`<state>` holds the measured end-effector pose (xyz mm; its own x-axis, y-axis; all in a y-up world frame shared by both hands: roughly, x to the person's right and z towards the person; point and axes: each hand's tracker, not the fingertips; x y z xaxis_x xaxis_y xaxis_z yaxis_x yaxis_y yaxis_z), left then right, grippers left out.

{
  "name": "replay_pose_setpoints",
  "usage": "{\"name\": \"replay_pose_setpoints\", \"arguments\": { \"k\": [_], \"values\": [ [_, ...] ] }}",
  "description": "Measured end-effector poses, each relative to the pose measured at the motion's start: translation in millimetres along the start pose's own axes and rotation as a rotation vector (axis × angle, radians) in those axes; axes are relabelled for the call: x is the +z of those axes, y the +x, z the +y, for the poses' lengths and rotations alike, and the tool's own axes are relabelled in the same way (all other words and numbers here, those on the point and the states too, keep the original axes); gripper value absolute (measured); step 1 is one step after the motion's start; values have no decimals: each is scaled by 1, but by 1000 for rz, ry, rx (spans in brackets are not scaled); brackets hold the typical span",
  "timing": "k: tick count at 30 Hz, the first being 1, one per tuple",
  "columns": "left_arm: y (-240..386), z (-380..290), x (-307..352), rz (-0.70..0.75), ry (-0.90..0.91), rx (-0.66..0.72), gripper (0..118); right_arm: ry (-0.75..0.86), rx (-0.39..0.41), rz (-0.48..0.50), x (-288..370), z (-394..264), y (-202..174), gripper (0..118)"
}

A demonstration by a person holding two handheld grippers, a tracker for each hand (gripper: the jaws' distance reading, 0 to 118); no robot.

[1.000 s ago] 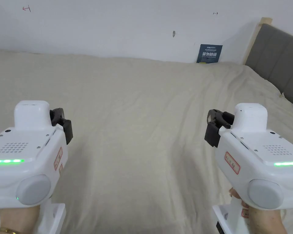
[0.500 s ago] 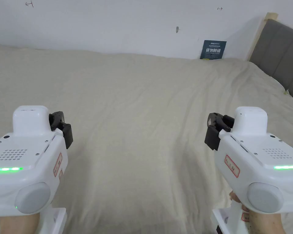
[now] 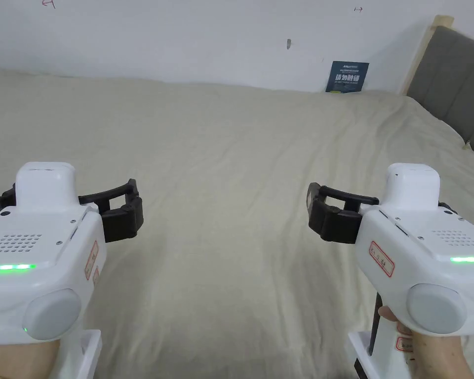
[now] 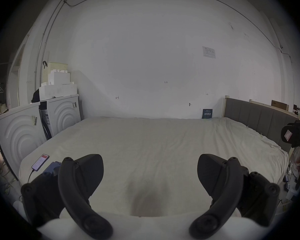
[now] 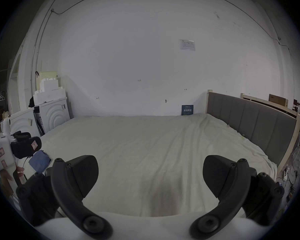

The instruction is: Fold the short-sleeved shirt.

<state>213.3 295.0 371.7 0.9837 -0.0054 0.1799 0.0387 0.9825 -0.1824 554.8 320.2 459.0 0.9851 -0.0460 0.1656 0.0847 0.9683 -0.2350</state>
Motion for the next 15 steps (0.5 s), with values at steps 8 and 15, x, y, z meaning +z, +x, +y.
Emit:
{"name": "replay_pose_setpoints", "arguments": {
  "k": [8,15],
  "values": [
    [5,10,5,3,7,-4,112,2,-5,17,-2,-1,-2,118],
    [4,10,2,2,10,0,112,4,-5,27,-4,1,-5,118]
  ]
}}
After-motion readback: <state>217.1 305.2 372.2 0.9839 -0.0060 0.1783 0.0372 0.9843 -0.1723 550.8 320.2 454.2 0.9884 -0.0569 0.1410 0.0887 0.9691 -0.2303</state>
